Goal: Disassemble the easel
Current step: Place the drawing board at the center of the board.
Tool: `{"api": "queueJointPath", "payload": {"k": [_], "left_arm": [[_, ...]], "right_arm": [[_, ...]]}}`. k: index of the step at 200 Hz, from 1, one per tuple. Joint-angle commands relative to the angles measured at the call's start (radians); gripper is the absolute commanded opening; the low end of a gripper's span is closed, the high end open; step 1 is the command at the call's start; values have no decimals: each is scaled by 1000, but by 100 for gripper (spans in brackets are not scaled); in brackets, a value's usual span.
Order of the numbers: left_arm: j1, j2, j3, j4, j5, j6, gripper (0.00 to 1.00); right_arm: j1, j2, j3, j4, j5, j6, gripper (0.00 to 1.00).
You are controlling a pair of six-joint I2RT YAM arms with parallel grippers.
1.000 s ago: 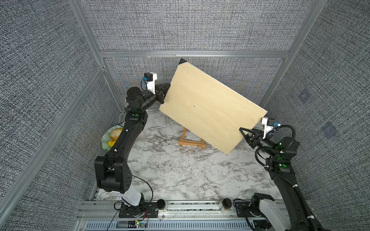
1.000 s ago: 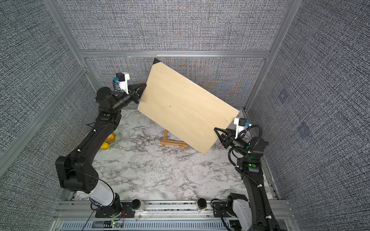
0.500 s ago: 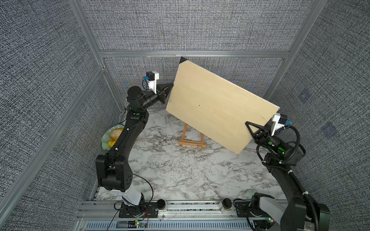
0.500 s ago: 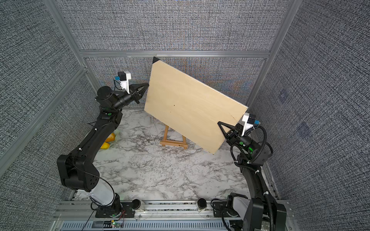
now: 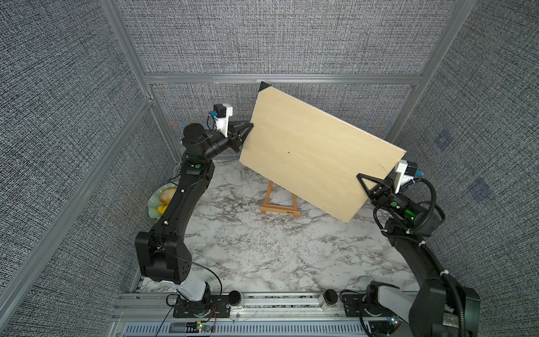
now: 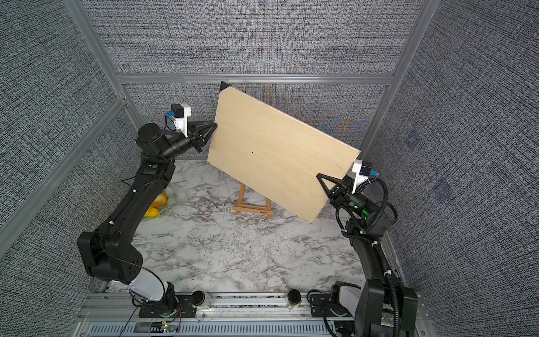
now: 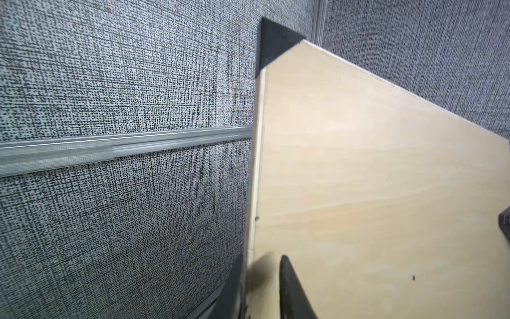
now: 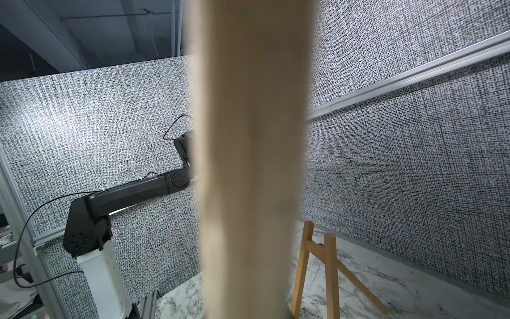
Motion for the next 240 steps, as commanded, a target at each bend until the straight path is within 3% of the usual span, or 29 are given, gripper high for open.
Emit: {"api": "queueJointPath", "payload": {"k": [1, 33, 100, 240], "left_arm": [[-43, -24, 25, -258, 427, 192, 30], [-20, -25, 26, -296, 430, 220, 42], [91, -29, -77, -105, 438, 72, 40], [149, 10, -87, -160, 435, 108, 41]], "right_arm": [[19, -3, 12, 79, 5, 49, 0], [12, -15, 17, 79, 8, 50, 0], [-16, -16, 6, 79, 58, 79, 0], [-12, -28, 75, 80, 63, 138, 0]]}}
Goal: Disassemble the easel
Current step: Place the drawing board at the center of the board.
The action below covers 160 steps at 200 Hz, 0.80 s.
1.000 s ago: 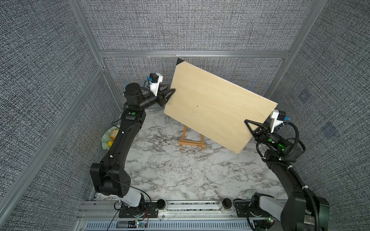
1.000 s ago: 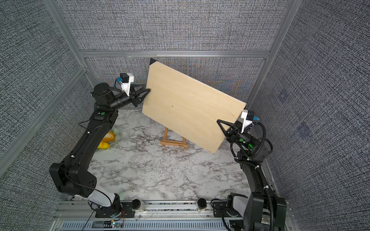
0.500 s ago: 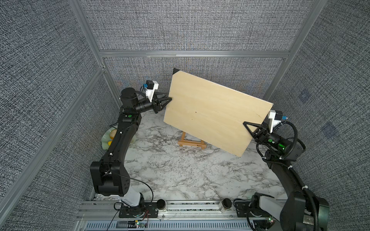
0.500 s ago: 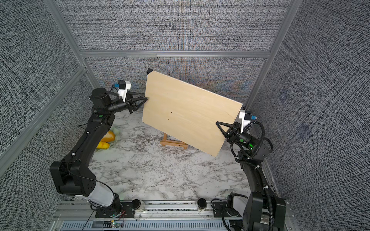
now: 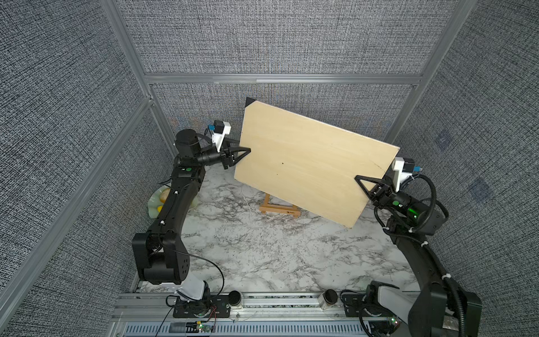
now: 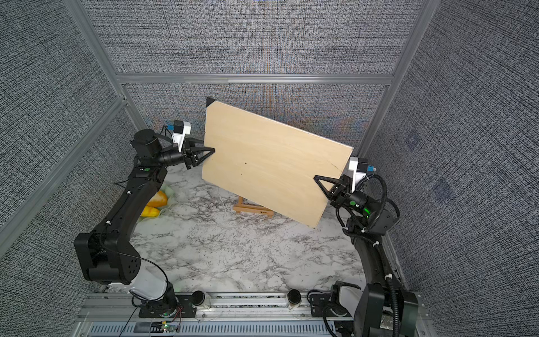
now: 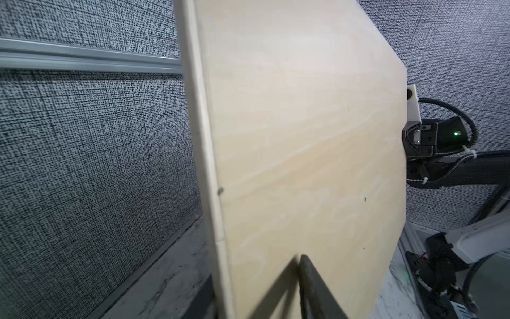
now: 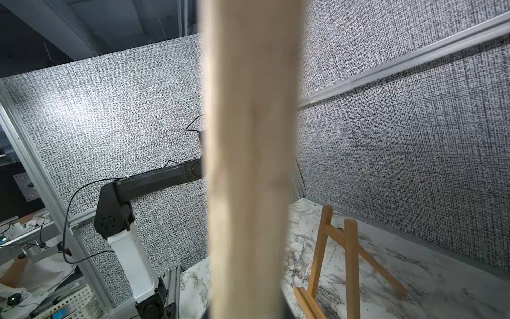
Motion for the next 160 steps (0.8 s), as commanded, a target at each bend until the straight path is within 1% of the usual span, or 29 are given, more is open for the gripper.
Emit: {"api": "queueJointPath", "payload": {"k": [1, 17, 25, 33, 46, 63, 98, 141, 160], "left_arm": [[9, 10, 4, -39, 20, 27, 41], [8, 18, 4, -40, 30, 27, 40], [9, 21, 6, -41, 37, 27, 36], [9, 26, 9, -40, 52, 26, 29], [11, 36, 22, -49, 77, 23, 13], [14, 47, 32, -54, 103, 22, 0], [15, 12, 2, -63, 118, 24, 0], [13, -109, -117, -23, 84, -13, 0], [8, -166, -178, 43, 77, -64, 0]], "right_arm": [[1, -7, 17, 112, 158, 59, 0], [4, -2, 16, 113, 157, 62, 0], [5, 2, 15, 112, 156, 61, 0], [5, 5, 14, 112, 155, 60, 0], [6, 10, 9, 112, 154, 59, 0], [3, 22, 3, 112, 154, 56, 0], [-3, 73, -16, 111, 149, 70, 0], [0, 118, -6, 111, 144, 94, 0], [0, 119, 7, 58, 127, 77, 0]]}}
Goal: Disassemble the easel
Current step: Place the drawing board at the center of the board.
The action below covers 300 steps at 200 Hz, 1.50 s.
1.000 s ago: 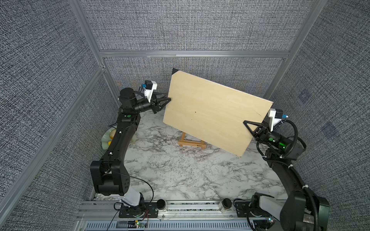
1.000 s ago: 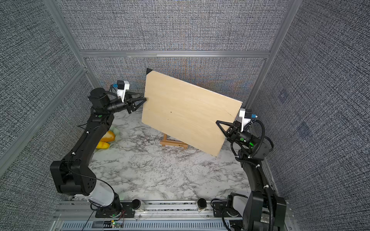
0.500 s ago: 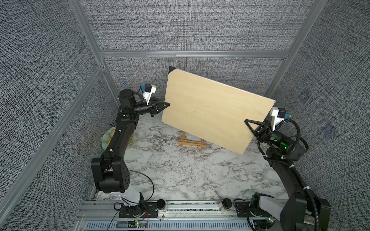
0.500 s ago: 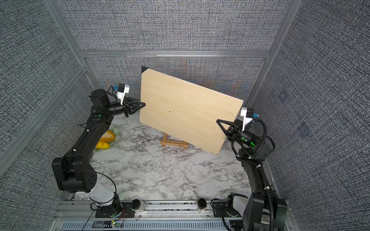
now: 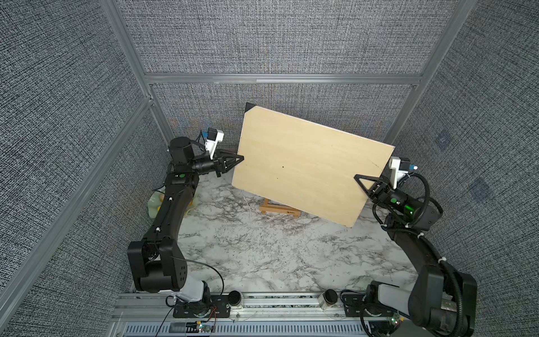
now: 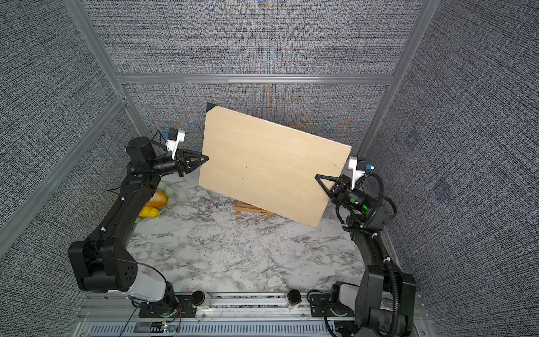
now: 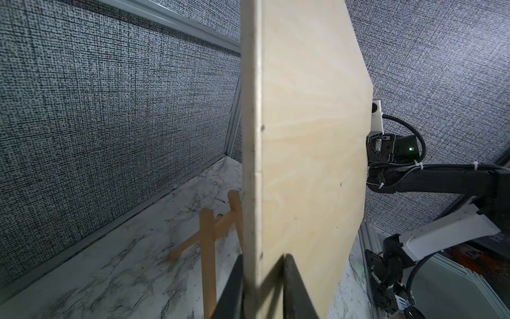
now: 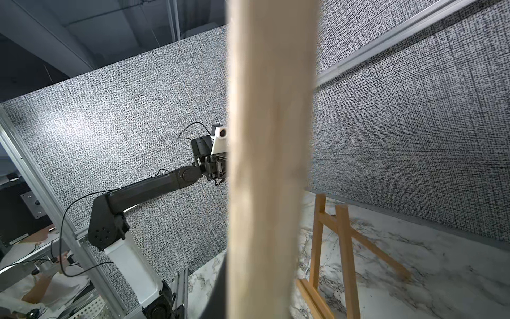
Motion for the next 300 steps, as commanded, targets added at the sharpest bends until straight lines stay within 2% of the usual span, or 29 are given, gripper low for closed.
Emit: {"api": "queueJointPath", "payload": {"k": [1, 24, 65, 84, 100, 112, 146, 178, 206, 215, 226, 234, 247, 265, 300], "left_arm": [[-34, -67, -49, 141, 18, 7, 0], [-59, -121, -85, 182, 5, -29, 0], [-119, -200, -89, 70, -77, 29, 0], [-155, -199, -67, 52, -111, 34, 0], [-190, -168, -27, 46, -128, 39, 0], [-218, -130, 12, 52, -128, 41, 0], [-289, -2, 146, 57, -106, 47, 0], [-300, 96, 256, 21, -99, 74, 0], [-302, 182, 372, -60, -91, 119, 0], [-302, 209, 395, -29, -73, 89, 0], [-302, 233, 415, 6, -56, 56, 0], [-303, 244, 428, 15, -50, 47, 0], [-303, 248, 437, 23, -47, 41, 0], [-303, 246, 447, 4, -46, 55, 0], [-303, 231, 444, -76, -70, 123, 0]], "right_arm": [[13, 0, 24, -28, 141, 1, 0], [12, -16, 48, -172, 123, -68, 0], [12, -86, 85, -415, 112, -194, 0], [12, -157, 110, -654, 147, -348, 0], [11, -220, 159, -927, 205, -525, 0], [11, -252, 190, -1058, 241, -601, 0], [6, -308, 211, -1207, 298, -662, 0], [-48, -366, 200, -1354, 399, -712, 0], [-145, -423, 92, -1221, 369, -580, 0], [-192, -421, 29, -1002, 292, -434, 0], [-243, -366, -56, -609, 227, -137, 0], [-270, -306, -92, -357, 226, 44, 0], [-287, -217, -101, -100, 230, 205, 0], [-287, -172, -93, -23, 231, 246, 0], [-288, -198, -60, -108, 209, 195, 0]]}}
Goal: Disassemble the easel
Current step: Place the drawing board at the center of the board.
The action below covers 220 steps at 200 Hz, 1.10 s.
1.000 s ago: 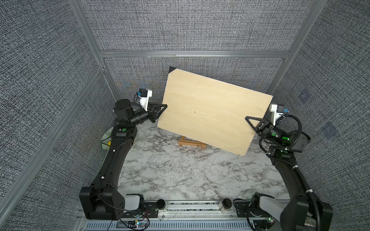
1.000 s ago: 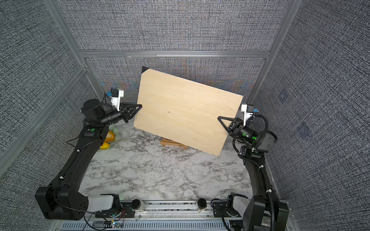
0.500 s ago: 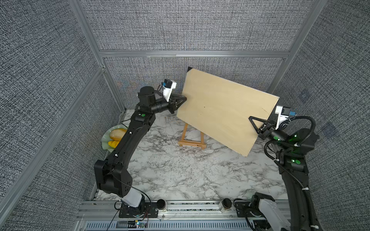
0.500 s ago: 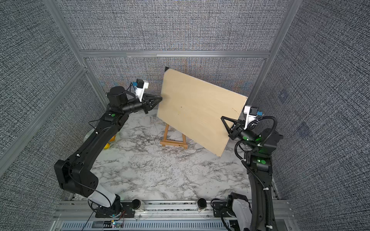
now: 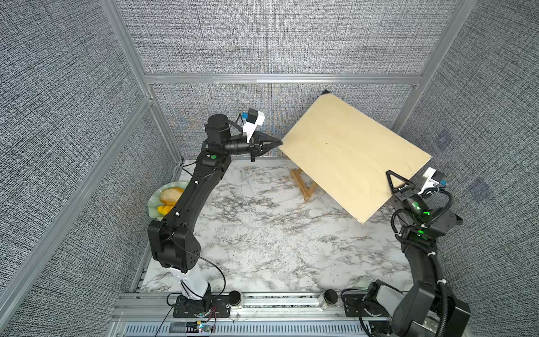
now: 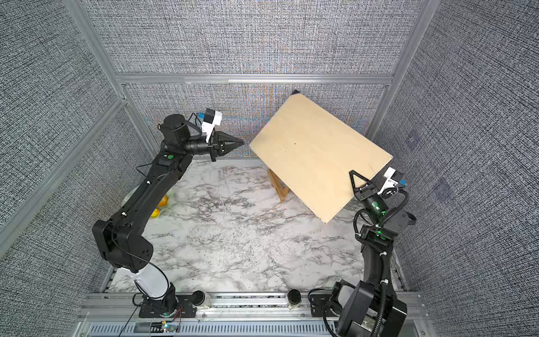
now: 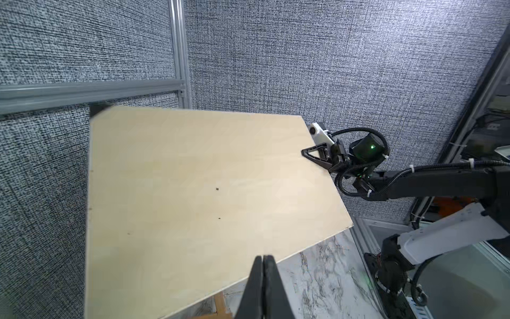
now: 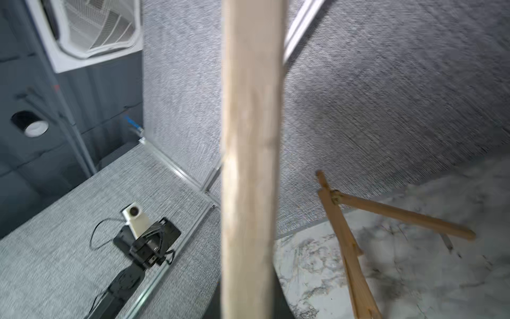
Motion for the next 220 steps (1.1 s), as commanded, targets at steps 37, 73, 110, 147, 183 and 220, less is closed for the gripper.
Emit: {"api": "queueJointPath", "payload": {"k": [37, 73, 110, 147, 183, 220], "left_arm": [[4, -16, -34, -69, -42, 83, 0], [4, -41, -48, -206, -173, 167, 0], [15, -157, -146, -248, -314, 190, 0], [42, -322, -284, -218, -384, 160, 0], [83, -423, -355, -212, -409, 132, 0], [125, -478, -396, -209, -422, 116, 0]], "right_arm": [[2, 20, 44, 367, -19, 212, 0], [74, 18, 89, 325, -62, 195, 0], [299, -94, 220, -428, -39, -359, 0], [461, -48, 320, -724, 74, -563, 0], [538, 81, 323, -647, 86, -531, 0], [606, 165, 388, -656, 73, -551, 0]]}}
